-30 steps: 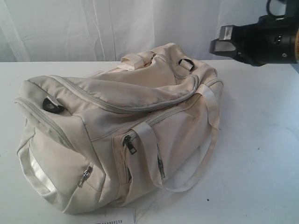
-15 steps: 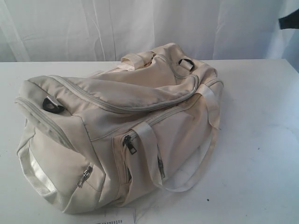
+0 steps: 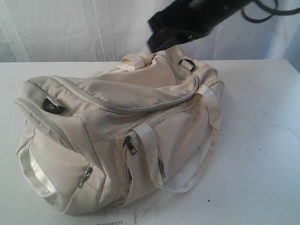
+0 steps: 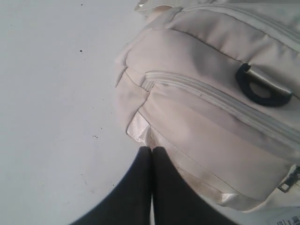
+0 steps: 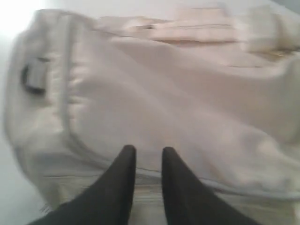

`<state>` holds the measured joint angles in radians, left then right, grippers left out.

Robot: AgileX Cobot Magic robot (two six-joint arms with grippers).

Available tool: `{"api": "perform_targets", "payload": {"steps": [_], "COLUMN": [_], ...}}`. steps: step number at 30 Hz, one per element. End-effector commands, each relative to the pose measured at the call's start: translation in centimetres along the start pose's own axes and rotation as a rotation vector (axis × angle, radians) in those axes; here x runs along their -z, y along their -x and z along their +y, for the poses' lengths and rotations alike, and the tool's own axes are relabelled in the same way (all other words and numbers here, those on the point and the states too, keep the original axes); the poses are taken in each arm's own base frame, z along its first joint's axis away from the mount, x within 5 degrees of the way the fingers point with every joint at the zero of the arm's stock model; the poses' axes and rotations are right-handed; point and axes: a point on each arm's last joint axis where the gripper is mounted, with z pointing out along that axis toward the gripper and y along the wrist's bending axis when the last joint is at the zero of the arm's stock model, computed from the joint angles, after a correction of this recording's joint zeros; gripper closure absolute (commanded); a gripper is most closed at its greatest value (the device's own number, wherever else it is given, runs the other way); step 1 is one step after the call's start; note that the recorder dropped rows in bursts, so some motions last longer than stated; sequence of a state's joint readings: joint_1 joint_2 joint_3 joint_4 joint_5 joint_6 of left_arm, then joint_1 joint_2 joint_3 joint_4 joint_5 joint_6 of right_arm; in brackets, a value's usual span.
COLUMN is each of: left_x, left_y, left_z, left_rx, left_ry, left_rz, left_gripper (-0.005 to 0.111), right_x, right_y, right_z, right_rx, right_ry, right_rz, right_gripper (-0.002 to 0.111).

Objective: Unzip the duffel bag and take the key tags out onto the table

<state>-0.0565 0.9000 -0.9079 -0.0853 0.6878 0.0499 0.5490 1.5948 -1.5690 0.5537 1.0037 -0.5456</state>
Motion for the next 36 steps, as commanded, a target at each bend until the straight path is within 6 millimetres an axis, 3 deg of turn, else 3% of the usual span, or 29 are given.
{"api": "perform_targets", "payload": {"steps": [1,3,9,14,16,17,20,22,24,27,29,30,33,36], "left_x": [0.2,0.2,0.2,0.2,0.2,0.3,0.2,-0.1,-1.6,-3.7,-5.4,-6.2,-8.8,-11.8], "left_y": [0.1,0.1,0.0,0.0,-0.1,-0.1,-0.1,0.1,0.7,2.8,5.3,7.0,9.9,12.2], "left_z": [0.2,0.5,0.7,0.8,1.0,1.1,1.0,0.5,-1.0,-2.4,-3.3,-3.6,-4.1,-4.9], "left_rx": [0.031,0.041,0.055,0.046,0.049,0.057,0.076,0.096,0.044,0.055,0.059,0.026,0.003,-0.099], "left_ry": [0.033,0.062,0.083,0.095,0.116,0.132,0.120,0.061,-0.099,-0.302,-0.448,-0.522,-0.649,-0.724], "left_rz": [-0.002,-0.003,0.003,0.006,0.013,0.015,0.014,0.015,0.021,-0.034,-0.096,-0.144,-0.207,-0.216], "left_gripper": [0.107,0.107,0.107,0.107,0.107,0.107,0.107,0.107,0.107,0.104,0.087,0.069,0.041,0.035], "right_x": [-2.4,-4.3,-10.6,-15.9,-17.6,-17.4,-14.4,-10.4,-5.6,-0.3,2.4,3.5,5.2,6.1], "right_y": [0.3,0.0,-1.3,-3.7,-5.6,-6.5,-7.5,-8.1,-9.9,-12.3,-14.0,-15.0,-16.1,-16.9], "right_z": [6.8,9.5,15.6,16.6,16.1,15.7,15.6,15.3,14.3,13.4,12.8,12.4,12.0,12.0], "right_rx": [0.168,0.262,0.491,0.584,0.578,0.574,0.516,0.479,0.430,0.336,0.289,0.270,0.239,0.206], "right_ry": [0.148,0.149,-0.024,-0.284,-0.429,-0.459,-0.430,-0.427,-0.447,-0.438,-0.425,-0.423,-0.416,-0.381], "right_rz": [0.043,0.064,0.095,0.205,0.351,0.439,0.478,0.464,0.469,0.411,0.362,0.340,0.302,0.285], "right_gripper": [0.054,0.048,0.048,0.048,0.067,0.105,0.108,0.108,0.108,0.108,0.108,0.108,0.108,0.108]}}
